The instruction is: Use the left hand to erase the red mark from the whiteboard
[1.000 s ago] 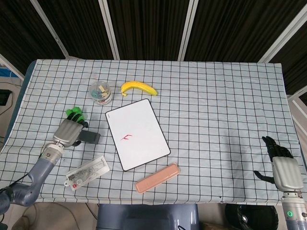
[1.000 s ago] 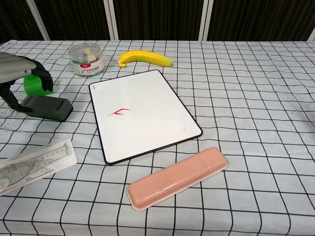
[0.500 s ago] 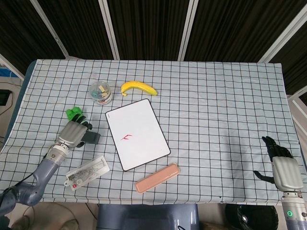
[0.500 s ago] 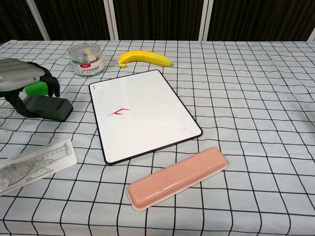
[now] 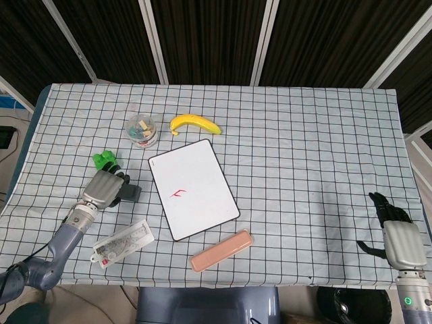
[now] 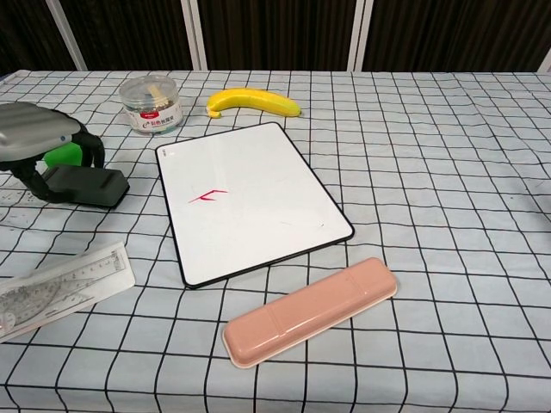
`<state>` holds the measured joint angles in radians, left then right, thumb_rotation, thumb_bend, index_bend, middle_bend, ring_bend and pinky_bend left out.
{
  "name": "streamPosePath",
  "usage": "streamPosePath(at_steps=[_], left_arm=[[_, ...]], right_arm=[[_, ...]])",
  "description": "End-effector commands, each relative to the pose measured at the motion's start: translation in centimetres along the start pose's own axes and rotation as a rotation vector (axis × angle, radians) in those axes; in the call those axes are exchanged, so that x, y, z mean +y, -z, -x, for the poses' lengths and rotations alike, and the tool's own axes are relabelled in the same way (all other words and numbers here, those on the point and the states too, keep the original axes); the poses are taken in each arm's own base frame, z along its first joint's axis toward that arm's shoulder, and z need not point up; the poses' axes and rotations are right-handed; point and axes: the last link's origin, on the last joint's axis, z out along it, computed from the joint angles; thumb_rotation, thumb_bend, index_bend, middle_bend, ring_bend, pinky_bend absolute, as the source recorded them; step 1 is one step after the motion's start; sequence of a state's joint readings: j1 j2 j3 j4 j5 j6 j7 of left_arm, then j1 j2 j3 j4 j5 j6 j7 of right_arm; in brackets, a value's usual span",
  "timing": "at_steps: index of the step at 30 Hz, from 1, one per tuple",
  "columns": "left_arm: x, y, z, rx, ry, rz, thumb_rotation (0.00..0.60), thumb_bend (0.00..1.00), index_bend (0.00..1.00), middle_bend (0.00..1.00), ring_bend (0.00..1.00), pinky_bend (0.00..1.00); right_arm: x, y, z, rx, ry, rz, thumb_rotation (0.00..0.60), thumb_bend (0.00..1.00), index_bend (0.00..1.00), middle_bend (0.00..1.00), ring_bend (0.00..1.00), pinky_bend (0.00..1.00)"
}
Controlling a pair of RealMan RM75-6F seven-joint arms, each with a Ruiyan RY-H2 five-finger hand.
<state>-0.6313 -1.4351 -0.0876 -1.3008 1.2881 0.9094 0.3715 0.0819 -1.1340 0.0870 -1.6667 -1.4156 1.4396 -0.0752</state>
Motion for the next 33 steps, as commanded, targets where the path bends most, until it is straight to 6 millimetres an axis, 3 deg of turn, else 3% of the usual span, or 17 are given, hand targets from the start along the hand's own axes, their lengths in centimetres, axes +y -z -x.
streamPosePath(at_steps=[1, 8, 13, 16, 21, 33], left_arm=[[0.0, 0.3, -1.2, 0.038, 0.006, 0.006, 0.600, 0.25, 0.40, 0.44, 0.17, 0.15], [-0.1, 0.3, -4.9, 0.132, 0.017, 0.006, 0.600, 0.25, 0.41, 0.44, 0.17, 0.15], [0.9, -1.4, -8.5, 0.189, 0.026, 0.022, 0.600, 0.25, 0.41, 0.44, 0.17, 0.15], [1.8, -2.9, -9.3, 0.170, 0.043, 0.024, 0.600, 0.25, 0.41, 0.44, 0.17, 0.15], [3.9, -4.9, -9.5, 0.122, 0.081, 0.010, 0.600, 0.25, 0.41, 0.44, 0.18, 0.15], [11.0, -7.0, -9.1, 0.108, 0.027, 0.113, 0.600, 0.25, 0.42, 0.45, 0.18, 0.15]], right_arm=[[0.0, 0.0, 0.0, -0.001, -0.002, 0.000, 0.600, 0.04, 0.06, 0.11, 0.21, 0.21], [0.0, 0.0, 0.0, 0.000, -0.002, 0.000, 0.600, 0.04, 0.06, 0.11, 0.21, 0.21], [-0.1, 0.0, 0.0, 0.000, -0.001, -0.002, 0.600, 0.04, 0.06, 0.11, 0.21, 0.21], [-0.1, 0.0, 0.0, 0.002, 0.000, -0.002, 0.600, 0.04, 0.06, 0.11, 0.21, 0.21], [0.0, 0.0, 0.0, 0.001, 0.000, 0.003, 0.600, 0.04, 0.06, 0.11, 0.21, 0.21], [0.1, 0.0, 0.0, 0.002, 0.002, 0.008, 0.600, 0.04, 0.06, 0.11, 0.21, 0.21]])
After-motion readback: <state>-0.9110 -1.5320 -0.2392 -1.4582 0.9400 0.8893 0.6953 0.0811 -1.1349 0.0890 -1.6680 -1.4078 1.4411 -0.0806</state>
